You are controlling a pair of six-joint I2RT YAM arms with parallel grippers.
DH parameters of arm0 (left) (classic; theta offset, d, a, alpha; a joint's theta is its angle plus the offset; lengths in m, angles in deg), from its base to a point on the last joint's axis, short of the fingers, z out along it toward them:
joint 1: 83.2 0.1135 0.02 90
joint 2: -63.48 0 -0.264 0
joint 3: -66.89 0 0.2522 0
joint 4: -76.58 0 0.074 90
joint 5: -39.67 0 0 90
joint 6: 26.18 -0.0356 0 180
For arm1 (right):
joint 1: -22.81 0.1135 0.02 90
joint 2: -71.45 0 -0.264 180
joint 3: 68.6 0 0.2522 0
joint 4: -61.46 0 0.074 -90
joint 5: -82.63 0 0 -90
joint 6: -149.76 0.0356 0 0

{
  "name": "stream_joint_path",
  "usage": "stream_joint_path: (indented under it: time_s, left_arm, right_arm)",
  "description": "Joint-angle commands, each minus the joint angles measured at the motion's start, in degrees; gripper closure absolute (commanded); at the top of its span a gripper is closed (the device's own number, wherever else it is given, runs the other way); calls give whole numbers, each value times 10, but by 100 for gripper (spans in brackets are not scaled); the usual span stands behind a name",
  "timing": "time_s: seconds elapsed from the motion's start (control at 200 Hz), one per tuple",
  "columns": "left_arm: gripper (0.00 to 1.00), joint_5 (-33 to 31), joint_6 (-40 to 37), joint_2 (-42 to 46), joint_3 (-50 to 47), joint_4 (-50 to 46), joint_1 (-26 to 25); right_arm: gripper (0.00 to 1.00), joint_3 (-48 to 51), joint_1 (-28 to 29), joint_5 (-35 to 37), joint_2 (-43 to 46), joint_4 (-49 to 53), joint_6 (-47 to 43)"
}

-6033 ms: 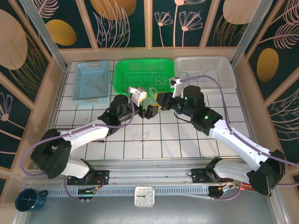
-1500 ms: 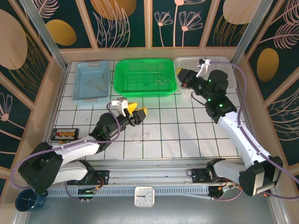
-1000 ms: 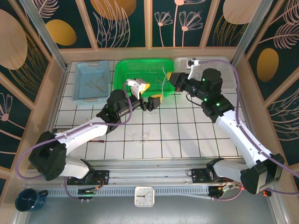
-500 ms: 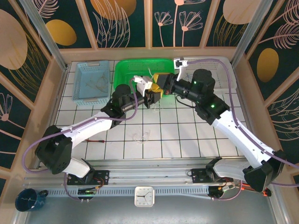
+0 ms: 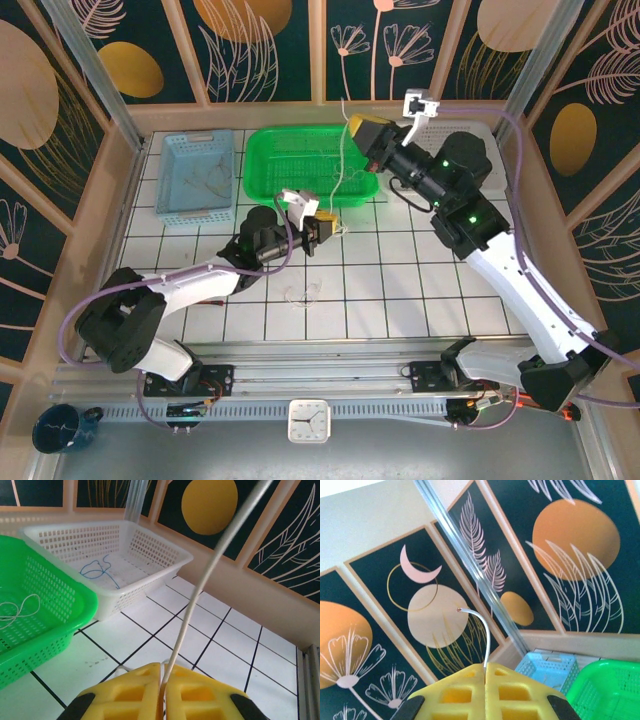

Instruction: Untangle the cables

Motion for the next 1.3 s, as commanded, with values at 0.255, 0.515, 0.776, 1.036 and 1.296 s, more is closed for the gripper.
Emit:
stream_joint_path:
  time_s: [0.255, 0.515, 0.776, 1.036, 1.296]
  left_arm:
    - [89, 18, 34, -42, -32, 68, 1]
    - [77, 24, 53, -56, -66, 96, 1]
    - [41, 17, 68, -50, -98, 116, 1]
    - [7, -29, 81, 4, -133, 111, 1]
    - [1, -151, 133, 99, -186, 95, 1]
  right_arm:
    - [100, -58, -20, -14, -25, -88, 46]
    - [100, -78, -58, -27, -72, -118, 67]
    - [100, -117, -88, -37, -147, -164, 87]
    - [100, -202, -108, -42, -254, -182, 88]
    - [100, -286, -116, -58, -381, -195, 97]
